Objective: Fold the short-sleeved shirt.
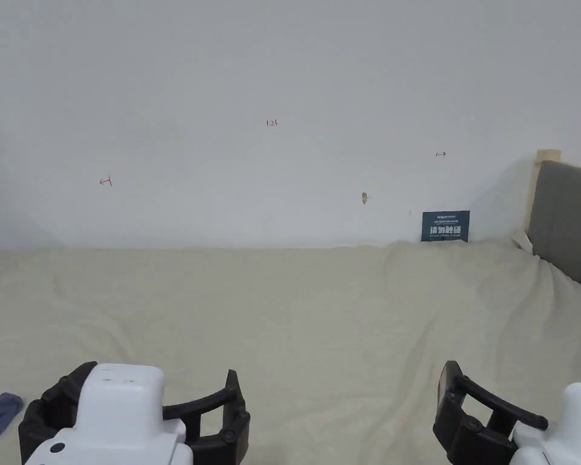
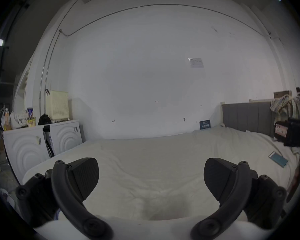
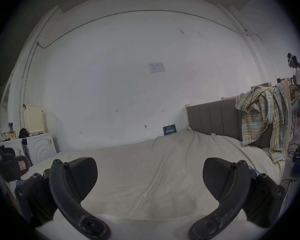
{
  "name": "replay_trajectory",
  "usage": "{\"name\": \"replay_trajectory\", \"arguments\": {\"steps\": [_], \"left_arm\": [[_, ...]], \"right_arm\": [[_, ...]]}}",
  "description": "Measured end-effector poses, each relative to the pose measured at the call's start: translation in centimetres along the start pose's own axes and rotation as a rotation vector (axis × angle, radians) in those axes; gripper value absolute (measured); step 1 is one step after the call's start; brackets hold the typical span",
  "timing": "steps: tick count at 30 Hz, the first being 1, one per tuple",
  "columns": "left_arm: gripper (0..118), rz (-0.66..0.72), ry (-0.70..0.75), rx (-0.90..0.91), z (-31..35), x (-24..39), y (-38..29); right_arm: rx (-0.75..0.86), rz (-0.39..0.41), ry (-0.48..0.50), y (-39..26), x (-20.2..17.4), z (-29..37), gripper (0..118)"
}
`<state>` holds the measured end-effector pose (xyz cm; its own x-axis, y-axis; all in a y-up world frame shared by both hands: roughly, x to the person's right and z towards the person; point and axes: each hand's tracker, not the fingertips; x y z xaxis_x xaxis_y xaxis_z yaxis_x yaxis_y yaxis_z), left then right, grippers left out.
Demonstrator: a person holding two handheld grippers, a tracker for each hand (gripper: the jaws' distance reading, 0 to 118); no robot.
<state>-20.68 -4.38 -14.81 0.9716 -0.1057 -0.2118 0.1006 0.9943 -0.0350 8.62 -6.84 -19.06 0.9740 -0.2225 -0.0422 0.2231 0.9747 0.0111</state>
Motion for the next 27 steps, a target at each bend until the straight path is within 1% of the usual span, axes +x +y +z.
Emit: {"name": "replay_trajectory", "arguments": {"steps": [3,4,7,8,11,12,16,18,21,23,24,25,26,27], "left_arm": [[118,0.023,0.019,0.015,0.1,-0.2,0.0],[118,0.026,0.031,0.027,0.2,-0.2,0.2],[118,0.033,0.018,0.041,0.4,-0.6,0.2],[118,0.047,0.002,0.040,0.3,-0.6,0.2],[118,0.153,-0.028,0.018,0.2,-1.1,0.0],[118,0.177,-0.029,0.015,0.1,-1.3,0.1],[118,0.189,-0.026,0.011,0.1,-1.9,0.1],[116,0.195,-0.055,-0.003,0.1,-2.2,0.1],[111,0.189,-0.065,-0.015,0.1,-2.1,0.0],[98,0.168,-0.059,-0.019,0.1,-2.0,-0.1],[92,0.154,-0.054,-0.019,0.1,-1.7,-0.1],[83,0.142,-0.048,-0.021,0.1,-1.6,-0.1],[77,0.137,-0.049,-0.021,0.2,-1.5,-0.1],[71,0.138,-0.052,-0.021,0.2,-1.5,-0.1]], "right_arm": [[0.004,0.022,0.012,0.1,-0.2,0.0,118],[0.000,0.042,0.031,0.1,-0.3,0.1,118],[0.017,0.103,0.002,0.2,-1.0,0.3,118],[0.021,0.121,0.004,0.3,-1.2,0.4,118],[0.045,0.168,0.003,0.5,-1.8,0.8,118],[0.066,0.182,0.027,0.5,-1.9,1.0,118],[0.068,0.221,0.043,0.7,-2.5,1.3,117],[0.070,0.226,0.055,0.7,-2.5,1.3,111],[0.063,0.176,0.084,0.9,-2.6,1.5,101],[0.063,0.158,0.079,1.0,-2.6,1.5,66],[0.058,0.157,0.074,1.1,-2.6,1.4,50],[0.056,0.163,0.071,1.1,-2.6,1.3,35],[0.055,0.172,0.065,1.0,-2.6,1.3,28],[0.055,0.181,0.063,1.0,-2.6,1.2,26]]}}
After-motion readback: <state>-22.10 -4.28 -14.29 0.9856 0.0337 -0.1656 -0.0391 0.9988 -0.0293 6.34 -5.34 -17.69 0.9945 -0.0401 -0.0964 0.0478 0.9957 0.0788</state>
